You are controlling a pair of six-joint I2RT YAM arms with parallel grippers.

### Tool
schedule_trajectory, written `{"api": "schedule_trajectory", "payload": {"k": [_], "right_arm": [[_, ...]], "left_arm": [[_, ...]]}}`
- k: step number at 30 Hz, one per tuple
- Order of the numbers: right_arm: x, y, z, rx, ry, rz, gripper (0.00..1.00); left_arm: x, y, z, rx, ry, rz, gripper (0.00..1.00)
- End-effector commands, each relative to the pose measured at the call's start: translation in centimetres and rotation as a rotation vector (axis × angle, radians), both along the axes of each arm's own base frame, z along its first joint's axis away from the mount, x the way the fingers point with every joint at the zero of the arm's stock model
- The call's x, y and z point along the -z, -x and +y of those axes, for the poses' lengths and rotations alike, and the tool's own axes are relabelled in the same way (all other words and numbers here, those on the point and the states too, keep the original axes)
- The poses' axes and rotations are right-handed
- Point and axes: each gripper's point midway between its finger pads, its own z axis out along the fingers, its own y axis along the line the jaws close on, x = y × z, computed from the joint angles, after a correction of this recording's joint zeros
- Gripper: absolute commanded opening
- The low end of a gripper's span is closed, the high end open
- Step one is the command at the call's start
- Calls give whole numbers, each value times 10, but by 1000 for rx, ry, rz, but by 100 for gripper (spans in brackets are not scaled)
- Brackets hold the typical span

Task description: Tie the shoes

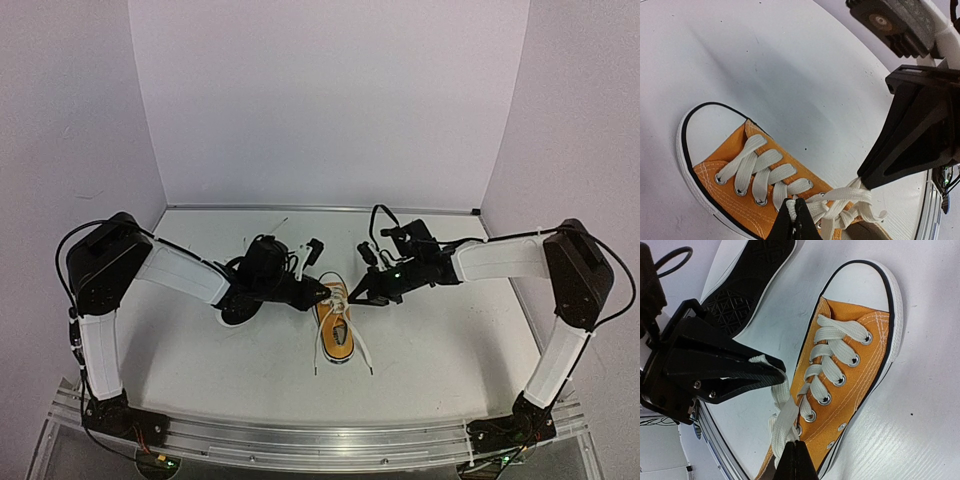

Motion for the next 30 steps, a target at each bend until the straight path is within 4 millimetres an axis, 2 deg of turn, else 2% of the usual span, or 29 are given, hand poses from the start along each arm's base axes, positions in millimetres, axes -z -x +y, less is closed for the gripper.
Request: {"api": "schedule_trajectory", "payload": {"k": [1,11,20,30], "right_arm": [[-13,0,-6,25,10,-50,0],[-1,0,-23,75,80,-50,0],[7,2,-46,128,138,-52,0],[25,9,-64,152,197,-31,0]], "left_arm": [[-28,1,4,3,50,-66,0],[-26,-2,23,-56,-29,-107,0],[-15,-5,33,-90,-90,-112,0],[3,-2,46,-109,-161,-96,0]]}}
